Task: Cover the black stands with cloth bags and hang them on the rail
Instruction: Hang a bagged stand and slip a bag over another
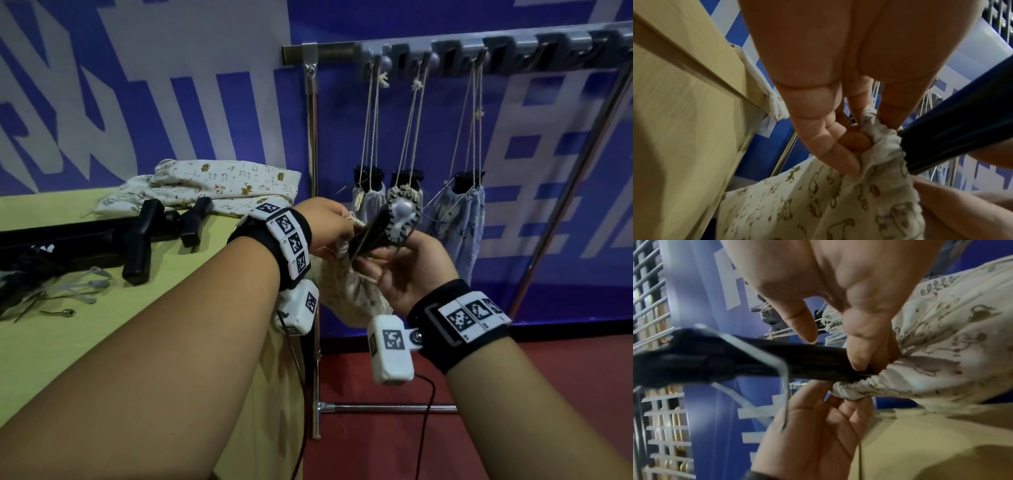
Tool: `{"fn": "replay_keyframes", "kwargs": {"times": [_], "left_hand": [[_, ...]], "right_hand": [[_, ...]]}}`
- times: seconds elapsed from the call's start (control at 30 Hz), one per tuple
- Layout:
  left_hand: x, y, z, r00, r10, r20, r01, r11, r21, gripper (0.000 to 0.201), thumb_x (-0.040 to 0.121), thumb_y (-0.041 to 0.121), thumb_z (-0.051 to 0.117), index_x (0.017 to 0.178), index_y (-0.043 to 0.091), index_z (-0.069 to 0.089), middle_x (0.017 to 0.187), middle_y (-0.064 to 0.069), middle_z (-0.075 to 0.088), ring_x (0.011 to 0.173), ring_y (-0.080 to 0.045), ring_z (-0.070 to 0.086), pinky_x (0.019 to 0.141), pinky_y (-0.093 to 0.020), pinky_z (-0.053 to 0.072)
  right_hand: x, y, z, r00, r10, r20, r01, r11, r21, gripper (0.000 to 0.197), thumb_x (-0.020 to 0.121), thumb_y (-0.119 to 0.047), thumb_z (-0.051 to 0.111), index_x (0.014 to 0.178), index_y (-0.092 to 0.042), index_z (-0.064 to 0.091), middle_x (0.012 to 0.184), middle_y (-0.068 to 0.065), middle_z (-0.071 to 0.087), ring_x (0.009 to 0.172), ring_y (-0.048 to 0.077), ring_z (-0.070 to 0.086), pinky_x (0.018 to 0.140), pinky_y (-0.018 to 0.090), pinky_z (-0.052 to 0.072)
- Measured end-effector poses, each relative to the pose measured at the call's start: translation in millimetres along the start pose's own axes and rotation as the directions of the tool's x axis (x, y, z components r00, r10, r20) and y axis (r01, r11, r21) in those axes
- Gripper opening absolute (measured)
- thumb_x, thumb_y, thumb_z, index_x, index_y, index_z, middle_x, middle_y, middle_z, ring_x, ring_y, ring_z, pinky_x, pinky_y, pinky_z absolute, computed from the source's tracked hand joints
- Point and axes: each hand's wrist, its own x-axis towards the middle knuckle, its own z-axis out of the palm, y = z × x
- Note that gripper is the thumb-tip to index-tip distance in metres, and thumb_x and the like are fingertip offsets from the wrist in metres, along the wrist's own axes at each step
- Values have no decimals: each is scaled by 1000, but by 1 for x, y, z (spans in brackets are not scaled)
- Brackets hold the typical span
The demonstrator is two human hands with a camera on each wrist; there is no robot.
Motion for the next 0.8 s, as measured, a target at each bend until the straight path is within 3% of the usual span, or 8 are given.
{"fn": "replay_keyframes", "kwargs": {"times": [0.13,0.23,0.3,0.4,0.47,0.6,0.7,0.8], "left_hand": [[-3,1,1,1000,16,12,-14,993,-114,13,92,-2,62,91,10,68,79,-17,66,67,-27,68,66,-39,62],[-5,1,1,998,14,60,-3,983,-186,20,86,-14,62,100,-1,68,91,-25,64,78,-31,67,64,-35,62],[-8,2,1,992,43,117,-18,978,-210,36,80,-22,63,114,-9,66,101,-30,66,79,-27,71,61,-30,60],[-10,3,2,984,89,157,-76,993,-89,46,76,-19,74,114,5,68,106,-16,70,91,-25,70,66,-31,58],[-11,2,3,982,104,155,-102,995,-19,45,77,-15,76,113,9,67,107,-13,72,95,-25,68,75,-36,61],[-10,2,2,981,147,130,-151,988,18,43,80,-5,78,118,11,67,110,-10,73,100,-25,69,91,-44,60],[-9,5,0,985,154,74,-157,987,42,51,66,9,82,113,23,71,110,-6,76,108,-27,71,95,-49,59],[-3,3,-3,989,147,-10,-147,989,24,61,59,5,78,111,36,69,109,0,76,108,-23,71,95,-50,60]], "right_hand": [[0,0,3,992,-51,-113,39,994,-106,29,105,-18,60,119,2,74,108,16,67,92,25,62,97,31,54],[4,2,2,987,-74,-145,42,977,-211,24,107,-19,59,118,-4,74,98,13,73,83,21,66,97,31,56],[6,2,0,986,-95,-138,53,958,-282,23,107,-16,58,114,-6,77,89,11,75,74,17,70,73,23,60],[6,2,-6,981,-166,-100,104,886,-452,26,101,-1,55,84,-4,74,66,11,69,48,15,63,44,23,48],[3,2,-7,973,-212,-93,129,829,-544,28,97,2,59,73,-4,72,64,15,70,50,20,65,49,26,49],[4,0,-5,978,-184,-98,110,854,-509,32,101,-15,67,76,-3,83,90,30,75,75,35,64,62,36,45],[3,-5,-2,976,-194,-104,119,863,-492,25,103,-7,59,88,3,77,83,28,69,71,35,62,58,33,45],[1,-8,-6,964,-239,-118,144,838,-526,19,102,-7,61,91,0,75,70,16,61,55,24,53,47,26,42]]}}
